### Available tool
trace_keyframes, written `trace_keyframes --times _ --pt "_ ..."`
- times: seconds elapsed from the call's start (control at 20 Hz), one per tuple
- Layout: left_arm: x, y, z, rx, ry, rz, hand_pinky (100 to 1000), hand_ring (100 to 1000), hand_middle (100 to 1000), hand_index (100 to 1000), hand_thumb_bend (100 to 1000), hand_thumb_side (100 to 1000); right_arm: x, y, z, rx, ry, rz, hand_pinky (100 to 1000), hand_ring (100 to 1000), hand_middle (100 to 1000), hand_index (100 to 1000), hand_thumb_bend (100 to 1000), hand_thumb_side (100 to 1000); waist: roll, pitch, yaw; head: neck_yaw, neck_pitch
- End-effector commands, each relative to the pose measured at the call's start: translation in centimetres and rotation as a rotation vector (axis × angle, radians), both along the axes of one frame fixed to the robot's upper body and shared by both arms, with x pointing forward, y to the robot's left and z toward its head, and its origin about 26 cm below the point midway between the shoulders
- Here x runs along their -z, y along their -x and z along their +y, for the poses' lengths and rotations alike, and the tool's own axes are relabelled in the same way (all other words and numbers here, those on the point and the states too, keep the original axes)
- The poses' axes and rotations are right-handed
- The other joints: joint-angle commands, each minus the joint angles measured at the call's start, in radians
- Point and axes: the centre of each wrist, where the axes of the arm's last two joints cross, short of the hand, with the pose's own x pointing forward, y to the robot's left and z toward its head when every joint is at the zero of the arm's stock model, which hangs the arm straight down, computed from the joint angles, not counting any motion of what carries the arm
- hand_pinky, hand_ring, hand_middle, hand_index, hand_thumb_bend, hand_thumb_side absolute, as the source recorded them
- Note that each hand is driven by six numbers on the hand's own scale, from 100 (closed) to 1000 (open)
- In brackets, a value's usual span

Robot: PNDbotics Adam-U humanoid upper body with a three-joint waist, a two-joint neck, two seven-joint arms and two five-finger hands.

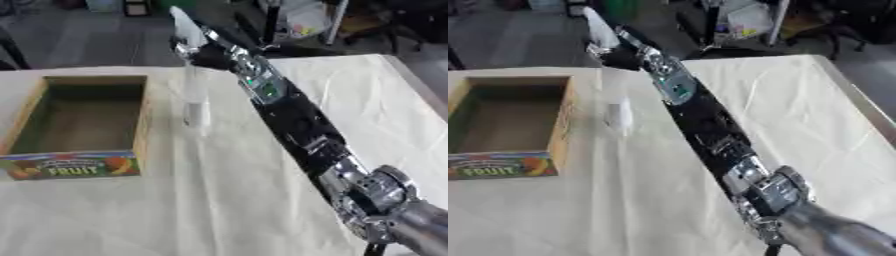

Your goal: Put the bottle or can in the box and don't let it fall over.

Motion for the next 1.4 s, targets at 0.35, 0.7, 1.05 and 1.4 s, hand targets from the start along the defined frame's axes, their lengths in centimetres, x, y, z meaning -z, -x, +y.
trace_keyframes --times 0.35,0.7,1.05,1.4 --pt "-0.95 -0.09 -0.1 0.01 -0.005 -0.034 694 641 599 802 632 592 -2.18 0.2 -0.62 -0.006 -0.017 -0.039 952 1000 1000 1000 100 462 0.001 -0.01 0.003 -0.008 -0.018" --pt "-1.08 -0.14 -0.16 0.012 -0.004 -0.04 694 641 599 802 632 593 -1.91 0.22 -0.56 -0.012 -0.01 -0.032 951 1000 1000 1000 100 423 -0.001 -0.01 0.007 -0.011 -0.02" --pt "-1.18 -0.2 -0.25 0.015 -0.004 -0.044 694 641 599 802 633 593 -1.84 0.2 -0.5 -0.029 0.013 -0.035 955 1000 1000 1000 100 493 -0.005 -0.008 0.011 -0.016 -0.023" --pt "-1.27 -0.24 -0.34 0.019 -0.003 -0.048 694 641 598 802 634 593 -1.63 0.12 -0.65 -0.025 0.033 -0.029 959 1000 1000 1000 100 490 -0.007 -0.006 0.015 -0.022 -0.026"
